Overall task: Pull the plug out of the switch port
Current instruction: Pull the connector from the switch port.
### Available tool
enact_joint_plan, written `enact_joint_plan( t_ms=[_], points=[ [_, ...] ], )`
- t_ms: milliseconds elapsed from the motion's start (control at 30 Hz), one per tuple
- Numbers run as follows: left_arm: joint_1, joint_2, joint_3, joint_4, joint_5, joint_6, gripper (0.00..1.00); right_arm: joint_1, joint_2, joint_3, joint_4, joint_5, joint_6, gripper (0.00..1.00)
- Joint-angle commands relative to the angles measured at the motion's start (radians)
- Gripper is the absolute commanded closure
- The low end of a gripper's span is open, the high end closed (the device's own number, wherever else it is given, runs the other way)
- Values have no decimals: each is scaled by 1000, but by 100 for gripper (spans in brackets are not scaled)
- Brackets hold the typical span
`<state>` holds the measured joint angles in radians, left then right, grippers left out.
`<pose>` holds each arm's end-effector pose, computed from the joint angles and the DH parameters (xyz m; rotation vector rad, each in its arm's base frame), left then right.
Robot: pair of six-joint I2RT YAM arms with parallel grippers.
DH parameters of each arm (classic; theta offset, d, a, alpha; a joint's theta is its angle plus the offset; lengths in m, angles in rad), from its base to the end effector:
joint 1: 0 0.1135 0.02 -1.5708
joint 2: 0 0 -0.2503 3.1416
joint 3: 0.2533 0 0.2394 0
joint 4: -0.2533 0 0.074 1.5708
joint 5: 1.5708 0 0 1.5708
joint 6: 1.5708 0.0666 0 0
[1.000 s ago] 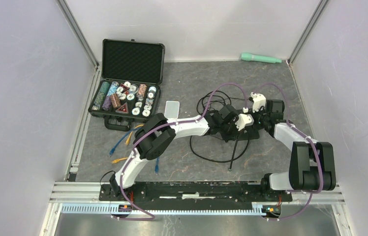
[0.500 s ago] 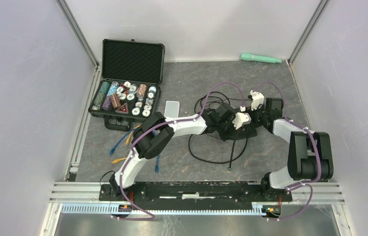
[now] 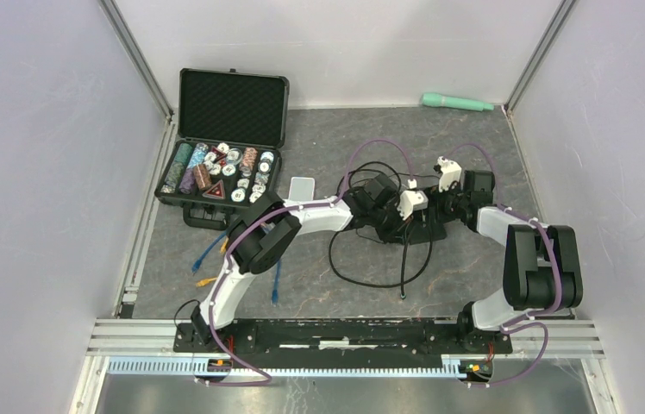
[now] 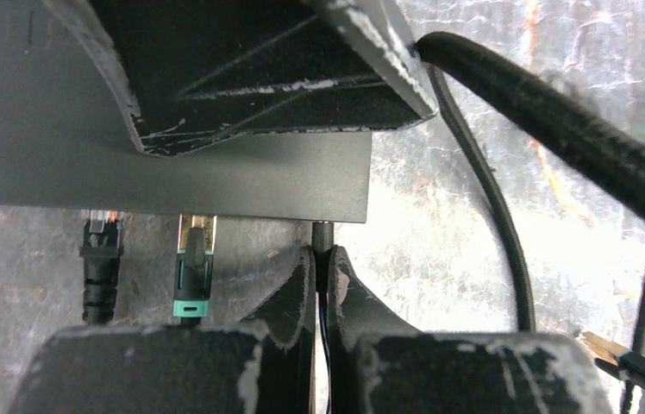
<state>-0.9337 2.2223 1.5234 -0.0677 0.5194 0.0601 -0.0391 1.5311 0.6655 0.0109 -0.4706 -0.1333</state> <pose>0.2606 -0.4077 0.1179 1.4001 2.0057 -1.0225 0.2945 0.0187 0.1254 -0.3212 2.3372 0.4855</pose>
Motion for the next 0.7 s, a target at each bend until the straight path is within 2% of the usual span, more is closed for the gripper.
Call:
enact_joint_plan(
  t_ms=[0,200,300,367,433,667],
  points=[
    [-37,-74,-62,-62,-207,14,98,5,69,-46,-104,136,-76,11],
    [-136,-114,-139,-13,-560,111,98,5,84,-46,-104,146,-72,12],
    [-154,-117,-173,22,-616,118,98,5,86,-47,-104,154,-73,12],
    [-147,-123,-185,27,-547,109,98,5,85,-48,-104,159,-75,12],
    [-117,-131,-192,26,-369,67,98,5,83,-48,-103,160,-77,12],
    [7,-88,-145,6,28,-112,98,5,81,-50,-104,166,-78,13]
  ],
)
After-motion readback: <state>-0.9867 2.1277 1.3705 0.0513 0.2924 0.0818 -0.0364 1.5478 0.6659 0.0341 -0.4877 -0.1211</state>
